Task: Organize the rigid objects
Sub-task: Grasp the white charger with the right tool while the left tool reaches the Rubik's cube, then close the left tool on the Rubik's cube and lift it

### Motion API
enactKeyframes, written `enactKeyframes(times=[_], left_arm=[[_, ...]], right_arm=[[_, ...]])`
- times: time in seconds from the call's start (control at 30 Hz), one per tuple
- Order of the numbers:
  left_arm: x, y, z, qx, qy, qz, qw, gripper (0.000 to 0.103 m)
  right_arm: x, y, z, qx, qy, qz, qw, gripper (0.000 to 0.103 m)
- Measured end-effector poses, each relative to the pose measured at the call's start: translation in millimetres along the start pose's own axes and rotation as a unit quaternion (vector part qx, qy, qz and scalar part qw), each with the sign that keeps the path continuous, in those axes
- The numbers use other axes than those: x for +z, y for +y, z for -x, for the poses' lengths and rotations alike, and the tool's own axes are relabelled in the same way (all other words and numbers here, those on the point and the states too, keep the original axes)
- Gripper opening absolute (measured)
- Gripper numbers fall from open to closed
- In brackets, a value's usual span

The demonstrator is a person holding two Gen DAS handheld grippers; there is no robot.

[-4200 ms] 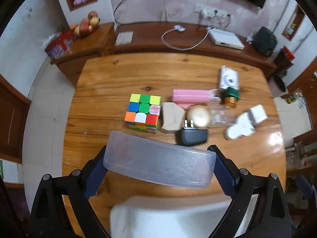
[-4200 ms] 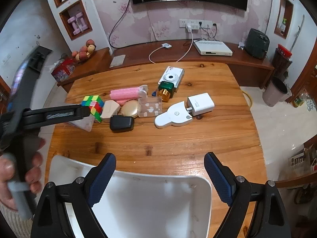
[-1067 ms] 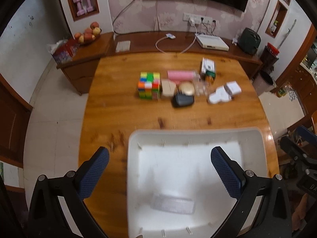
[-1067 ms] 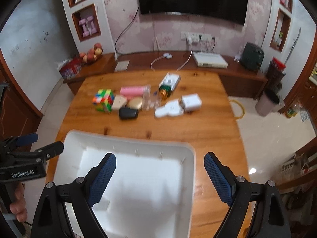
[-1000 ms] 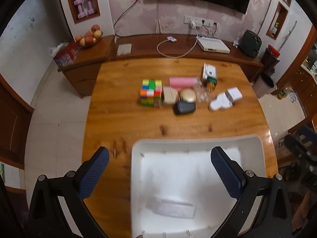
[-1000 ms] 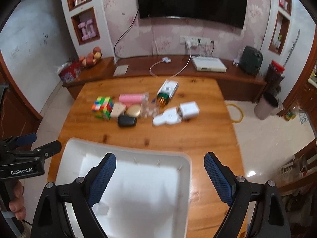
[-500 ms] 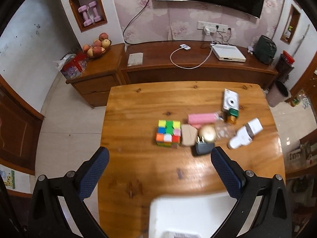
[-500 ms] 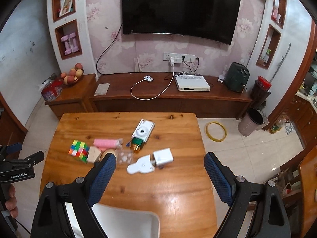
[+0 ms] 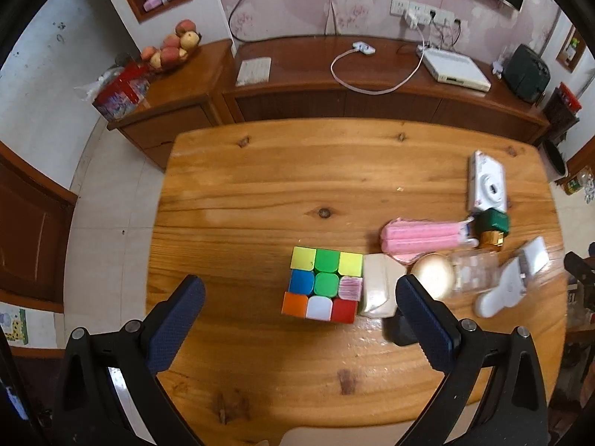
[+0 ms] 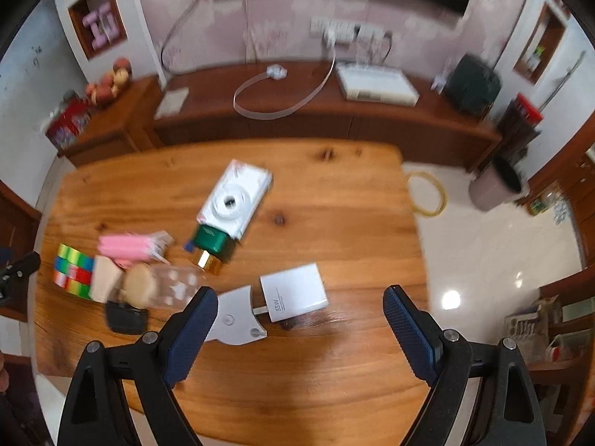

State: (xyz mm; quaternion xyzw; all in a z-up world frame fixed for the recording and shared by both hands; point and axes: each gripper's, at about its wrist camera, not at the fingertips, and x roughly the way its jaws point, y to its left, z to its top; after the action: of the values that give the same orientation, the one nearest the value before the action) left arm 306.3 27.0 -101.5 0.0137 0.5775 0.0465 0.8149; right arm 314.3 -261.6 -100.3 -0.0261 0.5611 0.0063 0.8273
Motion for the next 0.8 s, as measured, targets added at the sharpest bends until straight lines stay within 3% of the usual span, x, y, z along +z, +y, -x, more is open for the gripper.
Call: enactKeyframes(times=[0.27, 0.43, 0.6, 0.8], left_arm=[[0.7, -4.2, -34.5, 0.007, 0.022, -0.006, 0.9997, 0.102], [0.1, -4.9, -44.8, 0.005, 0.027, -0.005, 0.9996, 0.102], [-0.9, -5.2, -52.3, 0.003, 0.036, 0.0, 0.9994, 0.102], [-1.9, -7.5, -56.0, -0.003, 0.039, 0.001, 0.9992, 0.102]], right_arm=[[-0.3, 3.1, -63.1, 0.023, 0.047, -0.002, 0.999, 0.088], [0.0, 2.7, -79.7, 0.022, 0.064, -0.003, 0.998, 0.077], [2.2, -6.7, -86.4, 0.041, 0.069, -0.02, 0.997, 0.075], [1.5, -8.1, -93.6, 0.045, 0.088, -0.014, 0.995, 0.065]])
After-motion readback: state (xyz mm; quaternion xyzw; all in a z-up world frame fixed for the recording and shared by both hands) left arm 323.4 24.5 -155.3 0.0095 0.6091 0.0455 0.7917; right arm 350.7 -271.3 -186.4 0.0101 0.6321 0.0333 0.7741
